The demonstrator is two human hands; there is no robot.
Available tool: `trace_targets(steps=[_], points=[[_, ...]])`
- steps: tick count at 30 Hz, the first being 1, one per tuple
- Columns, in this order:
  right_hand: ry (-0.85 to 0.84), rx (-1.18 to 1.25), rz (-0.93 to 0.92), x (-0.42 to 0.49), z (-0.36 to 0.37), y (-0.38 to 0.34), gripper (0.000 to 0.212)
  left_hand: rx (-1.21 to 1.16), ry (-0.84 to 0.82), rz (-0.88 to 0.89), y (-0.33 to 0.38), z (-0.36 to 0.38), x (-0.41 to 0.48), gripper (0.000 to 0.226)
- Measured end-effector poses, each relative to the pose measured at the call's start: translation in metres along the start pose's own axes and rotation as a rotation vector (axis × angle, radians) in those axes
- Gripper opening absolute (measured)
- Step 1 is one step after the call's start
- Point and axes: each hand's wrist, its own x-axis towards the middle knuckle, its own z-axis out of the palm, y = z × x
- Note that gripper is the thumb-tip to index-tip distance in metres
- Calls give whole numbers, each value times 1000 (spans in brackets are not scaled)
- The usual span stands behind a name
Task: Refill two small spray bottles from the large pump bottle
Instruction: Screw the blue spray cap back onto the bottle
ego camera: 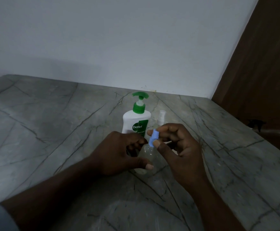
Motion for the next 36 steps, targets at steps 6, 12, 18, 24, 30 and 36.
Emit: trace_targets(steps=[6, 12, 18, 24, 30, 36], points=[[10, 25, -7, 0, 0, 2, 26, -17, -16, -21, 1, 3, 0, 47], [-8, 26, -29, 0, 2, 1, 33, -27, -39, -29, 2, 5, -1, 60], [-47, 4, -33, 0, -1, 1, 35, 8, -23, -24, 4, 7, -1, 53], [-28, -17, -36, -2, 0, 2, 25, 8, -27, -34, 5, 7, -2, 52], [-74, -51, -20, -2, -1, 3, 30, 19, -46, -37, 6, 7, -2, 50], [-71, -92, -22, -2, 0, 3, 23, 42, -26, -18, 6, 8, -1, 60]])
